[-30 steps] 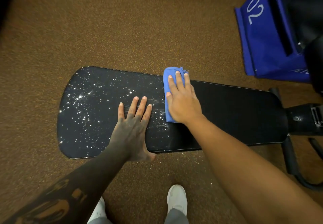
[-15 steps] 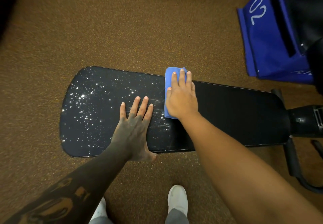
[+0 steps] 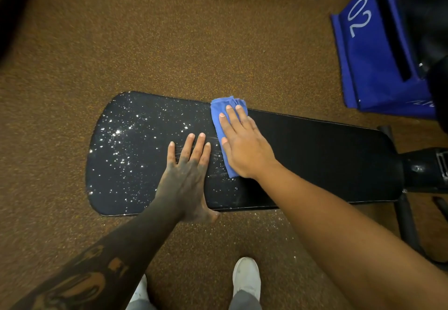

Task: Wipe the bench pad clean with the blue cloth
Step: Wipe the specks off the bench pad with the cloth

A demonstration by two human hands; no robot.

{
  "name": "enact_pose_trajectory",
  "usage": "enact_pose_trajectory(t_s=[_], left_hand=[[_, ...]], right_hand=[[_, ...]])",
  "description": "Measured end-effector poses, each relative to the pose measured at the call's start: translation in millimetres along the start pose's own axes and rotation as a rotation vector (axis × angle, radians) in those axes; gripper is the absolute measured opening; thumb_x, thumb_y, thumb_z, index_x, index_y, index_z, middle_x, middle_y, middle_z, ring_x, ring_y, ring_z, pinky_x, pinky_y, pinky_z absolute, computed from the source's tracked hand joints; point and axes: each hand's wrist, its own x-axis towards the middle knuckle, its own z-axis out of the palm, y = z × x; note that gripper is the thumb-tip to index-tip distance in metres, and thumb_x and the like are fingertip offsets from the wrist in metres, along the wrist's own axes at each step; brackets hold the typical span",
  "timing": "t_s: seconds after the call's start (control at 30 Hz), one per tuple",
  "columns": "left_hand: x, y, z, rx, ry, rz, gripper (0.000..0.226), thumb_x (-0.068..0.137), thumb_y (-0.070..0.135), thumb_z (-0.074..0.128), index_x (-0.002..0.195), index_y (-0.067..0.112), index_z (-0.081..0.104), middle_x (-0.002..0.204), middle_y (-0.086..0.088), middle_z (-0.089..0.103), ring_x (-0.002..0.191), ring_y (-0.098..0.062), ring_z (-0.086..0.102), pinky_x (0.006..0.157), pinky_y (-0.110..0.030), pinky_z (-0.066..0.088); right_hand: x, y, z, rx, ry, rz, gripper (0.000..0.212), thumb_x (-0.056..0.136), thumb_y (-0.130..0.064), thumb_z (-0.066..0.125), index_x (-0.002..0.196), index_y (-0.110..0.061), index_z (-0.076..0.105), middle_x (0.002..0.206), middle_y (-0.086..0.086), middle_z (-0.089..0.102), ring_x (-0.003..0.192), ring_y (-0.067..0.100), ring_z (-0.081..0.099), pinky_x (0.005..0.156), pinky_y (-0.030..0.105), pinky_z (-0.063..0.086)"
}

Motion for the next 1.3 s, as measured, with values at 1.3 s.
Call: enact_pose_trajectory(t_s=[1.3], left_hand=[[-7.2,-14.1,4.4,0.047,0.02,0.02,0.153,0.047,0.101,0.04,0.153,0.009,-0.019,0.163,-0.016,-0.026,0.151,-0.035,-0.022,0.121,-0.065,0.0]], right_hand=[[-16.8,-26.8,5.2,0.095,0.046,0.266,0.056,0.103,-0.031,0.031,0.156,-0.016,0.02,0.166,0.01,0.006,0.152,0.03,-0.002,0.121,0.05,0.014]])
